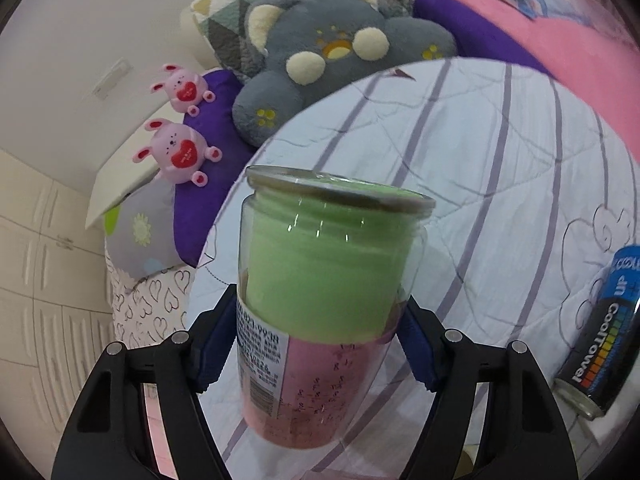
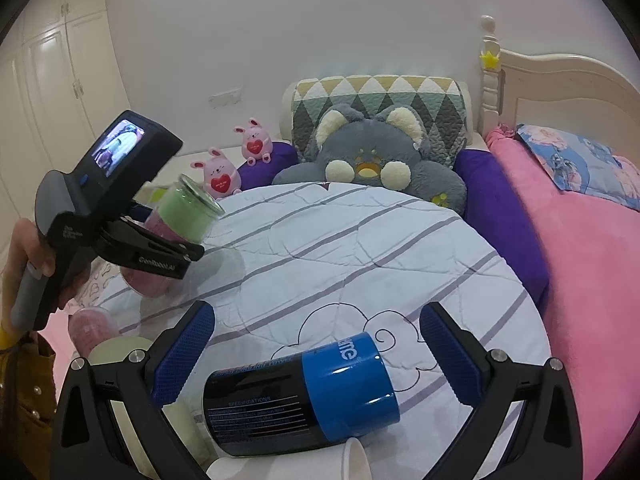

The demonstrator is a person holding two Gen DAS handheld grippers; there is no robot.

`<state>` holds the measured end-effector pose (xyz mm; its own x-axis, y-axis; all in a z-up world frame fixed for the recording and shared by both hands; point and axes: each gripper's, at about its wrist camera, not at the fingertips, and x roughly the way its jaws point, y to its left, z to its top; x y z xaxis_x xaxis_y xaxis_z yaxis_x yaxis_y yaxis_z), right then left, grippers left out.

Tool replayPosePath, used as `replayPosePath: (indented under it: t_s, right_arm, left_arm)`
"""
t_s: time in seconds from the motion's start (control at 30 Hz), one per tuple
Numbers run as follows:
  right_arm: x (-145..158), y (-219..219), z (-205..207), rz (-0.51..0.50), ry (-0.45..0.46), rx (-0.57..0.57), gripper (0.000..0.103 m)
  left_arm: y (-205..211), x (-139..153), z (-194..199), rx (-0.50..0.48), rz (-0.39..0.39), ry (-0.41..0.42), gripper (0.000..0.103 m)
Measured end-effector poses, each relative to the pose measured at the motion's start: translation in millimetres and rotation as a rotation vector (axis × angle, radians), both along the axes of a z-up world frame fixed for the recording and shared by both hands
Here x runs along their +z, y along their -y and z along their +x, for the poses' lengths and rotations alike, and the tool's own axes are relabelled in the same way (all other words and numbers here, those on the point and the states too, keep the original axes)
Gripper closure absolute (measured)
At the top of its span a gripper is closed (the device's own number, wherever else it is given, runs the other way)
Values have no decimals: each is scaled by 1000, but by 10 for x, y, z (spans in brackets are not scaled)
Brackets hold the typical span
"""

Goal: Flip cup upright
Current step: 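Lift the pink-labelled jar off the bed with the left tool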

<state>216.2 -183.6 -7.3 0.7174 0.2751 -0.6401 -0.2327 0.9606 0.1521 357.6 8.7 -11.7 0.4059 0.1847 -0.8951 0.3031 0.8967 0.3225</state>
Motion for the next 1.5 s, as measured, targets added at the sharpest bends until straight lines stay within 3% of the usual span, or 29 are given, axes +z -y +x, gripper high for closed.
replayPosePath:
  t_s: [0.33, 0.67, 1.13, 1.3, 1.5]
  right_arm:
    - [18, 95, -55, 18, -1, -22, 0]
    - [144, 207, -191, 31, 35, -52, 0]
    - [427, 292, -730, -1, 104, -68, 0]
    - [493, 283, -975, -18, 117, -59, 0]
    - [431, 379, -1279, -21, 90, -67, 0]
  left_arm:
    - [-4, 107, -75, 11, 8, 4, 29]
    - [25, 487, -342, 1, -52, 62, 29]
    - [258, 1022, -1297, -55, -150, 153, 29]
    - [316, 1012, -1655, -39, -180, 146, 29]
    - [421, 800, -2120, -3, -231, 93, 29]
